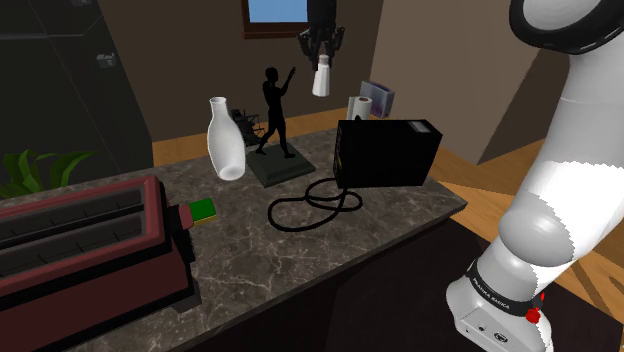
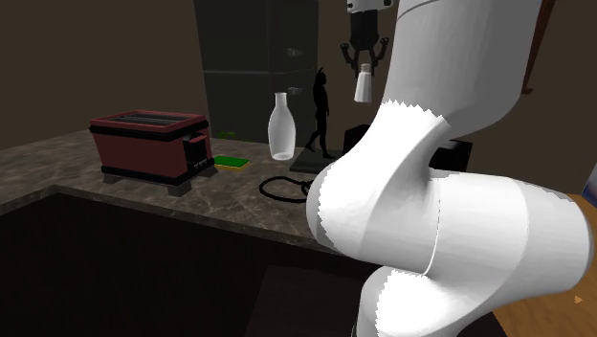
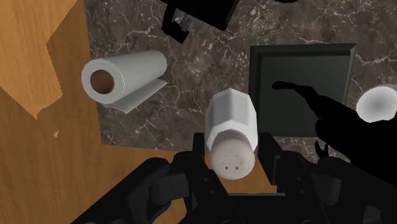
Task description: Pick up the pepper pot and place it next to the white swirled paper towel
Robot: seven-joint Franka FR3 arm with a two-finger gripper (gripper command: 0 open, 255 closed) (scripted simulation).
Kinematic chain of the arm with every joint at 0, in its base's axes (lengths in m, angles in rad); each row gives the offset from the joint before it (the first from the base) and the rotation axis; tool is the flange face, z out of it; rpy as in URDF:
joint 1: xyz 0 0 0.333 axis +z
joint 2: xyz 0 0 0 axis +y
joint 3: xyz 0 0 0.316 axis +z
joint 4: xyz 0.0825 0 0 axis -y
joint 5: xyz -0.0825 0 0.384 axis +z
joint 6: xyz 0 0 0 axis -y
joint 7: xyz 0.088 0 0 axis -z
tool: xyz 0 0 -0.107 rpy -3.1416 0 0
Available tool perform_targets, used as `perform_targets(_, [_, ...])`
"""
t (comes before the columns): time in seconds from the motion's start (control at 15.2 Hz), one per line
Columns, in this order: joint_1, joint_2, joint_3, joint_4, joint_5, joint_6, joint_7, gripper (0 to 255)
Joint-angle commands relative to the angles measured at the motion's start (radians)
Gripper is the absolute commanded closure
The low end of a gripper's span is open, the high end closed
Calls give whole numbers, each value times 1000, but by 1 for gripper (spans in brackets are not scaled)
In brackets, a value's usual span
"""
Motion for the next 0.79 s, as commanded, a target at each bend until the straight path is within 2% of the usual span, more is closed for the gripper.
perform_targets(0.0, [-3,-8,-1,-36,2,28,2,255])
perform_targets(0.73, [-15,-34,-4,-219,8,186,17,255])
